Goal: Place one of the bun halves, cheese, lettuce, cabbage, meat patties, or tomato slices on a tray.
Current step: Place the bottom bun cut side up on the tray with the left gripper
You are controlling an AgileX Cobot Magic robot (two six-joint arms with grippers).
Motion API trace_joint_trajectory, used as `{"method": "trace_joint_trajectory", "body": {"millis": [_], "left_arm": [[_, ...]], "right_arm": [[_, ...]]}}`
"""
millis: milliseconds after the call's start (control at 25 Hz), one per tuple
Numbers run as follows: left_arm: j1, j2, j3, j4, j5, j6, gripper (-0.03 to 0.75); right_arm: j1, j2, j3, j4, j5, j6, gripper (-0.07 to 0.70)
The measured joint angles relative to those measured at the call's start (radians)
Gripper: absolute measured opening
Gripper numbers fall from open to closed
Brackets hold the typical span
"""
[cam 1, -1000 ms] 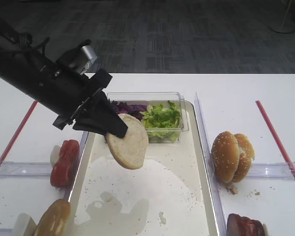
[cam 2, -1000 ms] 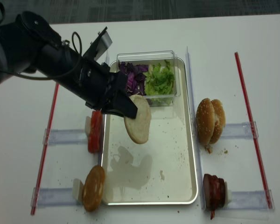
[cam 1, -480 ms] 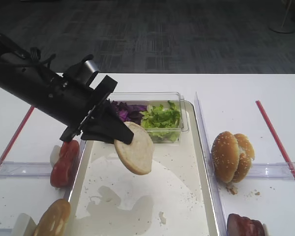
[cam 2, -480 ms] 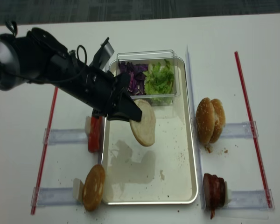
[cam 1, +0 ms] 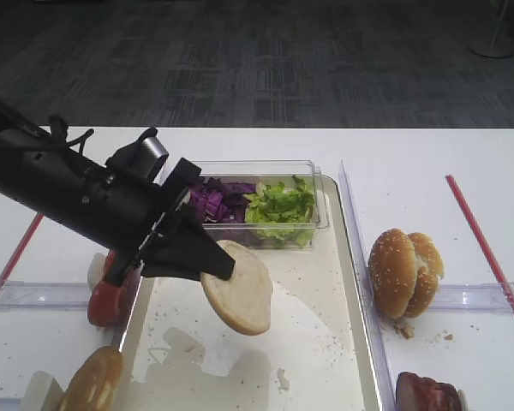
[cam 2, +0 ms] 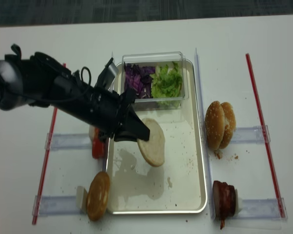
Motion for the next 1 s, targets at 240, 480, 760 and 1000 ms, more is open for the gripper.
{"method": "trace_joint_trajectory", "body": {"millis": [240, 480, 760, 1000], "left_arm": [[-0.036, 0.086, 0.015, -0.042, -0.006, 0.034, 0.019], [-0.038, 0.143, 0.015, -0.068, -0.01, 0.082, 0.019], [-0.034, 0.169, 0.015, -0.079, -0.014, 0.145, 0.019], [0.017, 0.17, 0.015, -0.087, -0.014, 0.166, 0.019]], "right_arm": [[0.0, 0.0, 0.0, 0.0, 0.0, 0.0, 0.613], [0.0, 0.0, 0.0, 0.0, 0.0, 0.0, 0.613], [0.0, 0.0, 0.0, 0.0, 0.0, -0.002, 0.613], [0.0, 0.0, 0.0, 0.0, 0.0, -0.002, 0.613]]}}
